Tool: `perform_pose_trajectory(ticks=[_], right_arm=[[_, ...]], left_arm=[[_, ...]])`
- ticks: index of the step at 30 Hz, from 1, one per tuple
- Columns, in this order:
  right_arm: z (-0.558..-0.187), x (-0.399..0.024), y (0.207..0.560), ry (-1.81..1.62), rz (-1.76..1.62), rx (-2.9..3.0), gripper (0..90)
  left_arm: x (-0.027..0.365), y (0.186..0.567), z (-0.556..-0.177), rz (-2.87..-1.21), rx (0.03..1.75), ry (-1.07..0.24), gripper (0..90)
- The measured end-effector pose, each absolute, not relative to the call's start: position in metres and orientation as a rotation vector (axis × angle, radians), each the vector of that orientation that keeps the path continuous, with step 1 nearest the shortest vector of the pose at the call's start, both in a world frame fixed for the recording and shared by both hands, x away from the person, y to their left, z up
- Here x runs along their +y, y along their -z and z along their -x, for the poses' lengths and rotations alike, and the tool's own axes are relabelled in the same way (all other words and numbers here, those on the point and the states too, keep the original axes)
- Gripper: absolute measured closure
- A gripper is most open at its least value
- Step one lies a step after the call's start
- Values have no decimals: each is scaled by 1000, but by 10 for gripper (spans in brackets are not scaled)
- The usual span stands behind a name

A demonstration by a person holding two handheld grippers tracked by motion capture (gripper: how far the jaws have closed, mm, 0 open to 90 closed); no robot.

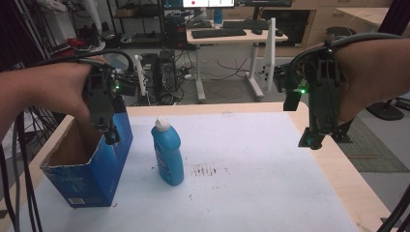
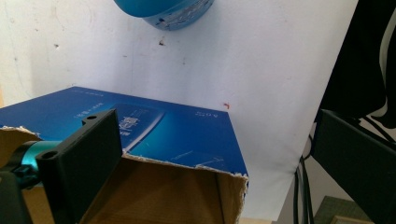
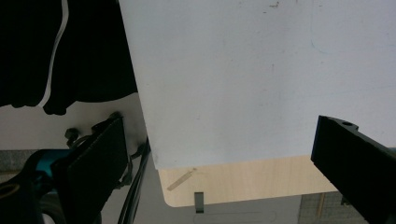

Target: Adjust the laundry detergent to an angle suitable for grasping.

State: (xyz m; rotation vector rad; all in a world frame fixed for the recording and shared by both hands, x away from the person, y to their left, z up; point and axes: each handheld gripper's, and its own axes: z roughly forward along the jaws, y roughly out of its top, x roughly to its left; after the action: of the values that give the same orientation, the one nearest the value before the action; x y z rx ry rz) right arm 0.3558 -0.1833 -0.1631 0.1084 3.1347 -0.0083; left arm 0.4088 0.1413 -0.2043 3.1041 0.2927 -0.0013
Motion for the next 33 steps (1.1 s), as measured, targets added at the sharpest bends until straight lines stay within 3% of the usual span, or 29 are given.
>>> perform_pose_trajectory(ticks=[33], right_arm=[[-358,-184,176,9,-119,3123,32]], left_arm=[[136,210,-404,-3117,274,14,20]])
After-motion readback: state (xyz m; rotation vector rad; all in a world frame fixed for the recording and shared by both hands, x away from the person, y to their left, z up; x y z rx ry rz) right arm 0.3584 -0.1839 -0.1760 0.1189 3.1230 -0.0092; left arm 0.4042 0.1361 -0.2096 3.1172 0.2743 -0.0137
